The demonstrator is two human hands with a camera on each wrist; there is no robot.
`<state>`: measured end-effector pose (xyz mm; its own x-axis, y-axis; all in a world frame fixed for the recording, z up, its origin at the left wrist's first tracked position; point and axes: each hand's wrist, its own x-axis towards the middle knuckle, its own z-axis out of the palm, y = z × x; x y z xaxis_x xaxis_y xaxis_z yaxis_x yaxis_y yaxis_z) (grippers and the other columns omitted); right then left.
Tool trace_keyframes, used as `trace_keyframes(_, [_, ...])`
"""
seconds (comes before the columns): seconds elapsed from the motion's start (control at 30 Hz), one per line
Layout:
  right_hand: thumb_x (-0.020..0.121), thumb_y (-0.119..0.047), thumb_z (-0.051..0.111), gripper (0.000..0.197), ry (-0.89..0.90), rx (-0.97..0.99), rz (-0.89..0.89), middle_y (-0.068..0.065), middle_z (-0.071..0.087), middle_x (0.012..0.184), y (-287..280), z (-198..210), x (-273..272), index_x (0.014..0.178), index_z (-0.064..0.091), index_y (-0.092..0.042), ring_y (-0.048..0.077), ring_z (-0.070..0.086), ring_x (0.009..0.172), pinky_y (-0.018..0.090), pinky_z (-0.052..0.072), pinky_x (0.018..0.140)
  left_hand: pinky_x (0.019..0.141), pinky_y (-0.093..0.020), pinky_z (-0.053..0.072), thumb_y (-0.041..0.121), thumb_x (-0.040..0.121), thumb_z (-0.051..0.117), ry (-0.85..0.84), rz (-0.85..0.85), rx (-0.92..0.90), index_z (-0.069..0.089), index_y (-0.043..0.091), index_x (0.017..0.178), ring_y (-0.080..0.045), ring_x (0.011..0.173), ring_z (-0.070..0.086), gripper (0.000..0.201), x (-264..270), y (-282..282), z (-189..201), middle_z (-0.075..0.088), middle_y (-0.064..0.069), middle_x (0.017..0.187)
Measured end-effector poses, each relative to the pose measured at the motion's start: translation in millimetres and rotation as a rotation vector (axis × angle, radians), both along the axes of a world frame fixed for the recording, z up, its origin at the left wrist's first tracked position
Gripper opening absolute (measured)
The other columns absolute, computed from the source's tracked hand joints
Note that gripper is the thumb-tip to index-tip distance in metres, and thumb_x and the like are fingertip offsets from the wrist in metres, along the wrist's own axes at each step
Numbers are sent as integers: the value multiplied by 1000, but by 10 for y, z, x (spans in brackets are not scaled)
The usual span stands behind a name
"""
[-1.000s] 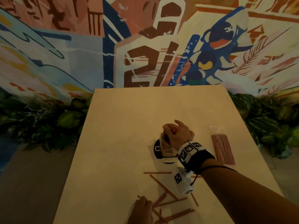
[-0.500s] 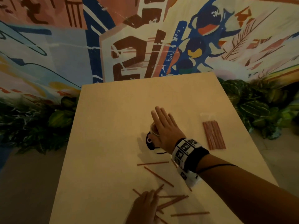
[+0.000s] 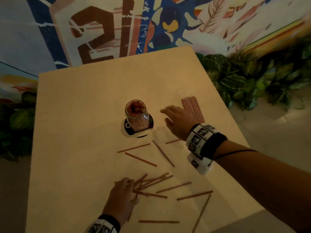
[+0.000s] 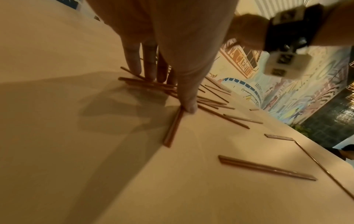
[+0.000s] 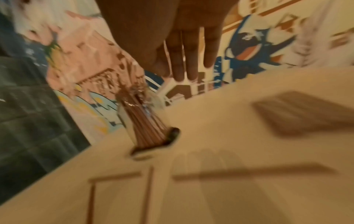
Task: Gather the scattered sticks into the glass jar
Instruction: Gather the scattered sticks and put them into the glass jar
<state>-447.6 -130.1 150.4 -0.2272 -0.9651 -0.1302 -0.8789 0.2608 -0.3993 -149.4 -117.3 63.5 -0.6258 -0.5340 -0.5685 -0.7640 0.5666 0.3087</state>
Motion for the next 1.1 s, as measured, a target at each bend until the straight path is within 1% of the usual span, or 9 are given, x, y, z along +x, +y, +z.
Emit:
trace_keyframes(0.2, [92,-20,47,43,49,558,-108,7,39,144,1534,-579,-541,135,42,-18,29,40,128,41,36,107,100,-28,38,34,94,46,26,-56,-50,52,18,124,-21,118,43,35,-73,61,-57,48,-1,126])
trace_keyframes(0.33, [76,-6,70,28,78,394,-137,20,65,109,1944,-902,-530,104,67,-8,43,63,92,51,56,77,91,-29,39,30,97,40,-10,-84,-85,54,18,110,-21,111,45,24,-98,86,-47,51,-1,117])
trace_keyframes(0.4, [78,-6,67,14,105,335,-162,19,67,95,1887,-906,-476,92,69,-6,42,63,83,48,56,71,88,-29,38,30,97,38,-51,-98,-95,52,18,110,-20,110,44,22,-106,109,-71,49,0,117])
trace_keyframes(0.47, [91,-14,51,18,120,358,-163,17,63,105,1795,-906,-441,101,63,-5,37,57,97,43,48,82,82,-29,43,30,92,51,-119,-115,-107,54,18,104,-21,102,50,17,-126,131,-29,52,0,109])
trace_keyframes(0.57, [95,-19,39,26,143,468,-155,15,53,118,1721,-851,-403,112,52,-4,32,48,108,39,41,89,52,-25,49,23,53,89,-132,-129,-140,61,20,77,-16,65,60,37,-140,167,-43,60,2,75])
trace_keyframes(0.7, [95,-12,35,28,-59,589,-105,12,50,124,1753,-648,-91,121,42,-7,28,49,111,34,38,95,93,-32,44,12,96,38,-102,-29,-77,39,13,130,-24,113,49,34,-185,211,-39,51,-8,124])
trace_keyframes(0.87, [93,-24,42,34,-79,596,160,9,51,122,2078,-731,319,125,46,-11,31,58,101,38,46,86,98,-32,40,2,94,34,-156,-48,-160,41,9,126,-26,119,42,34,-225,156,3,43,-10,131])
trace_keyframes(1.0, [82,-29,49,16,17,478,256,4,63,75,2091,-909,385,80,59,-17,19,62,50,23,50,43,101,-34,39,-3,90,36,-218,-19,-131,38,8,128,-29,123,36,39,-232,98,46,36,-12,135])
trace_keyframes(1.1, [58,-23,81,25,92,512,307,0,61,64,2074,-1100,362,67,59,-18,14,57,43,20,44,36,102,-33,37,-3,89,38,-238,-7,-132,36,6,128,-29,125,37,41,-239,54,72,37,-13,136])
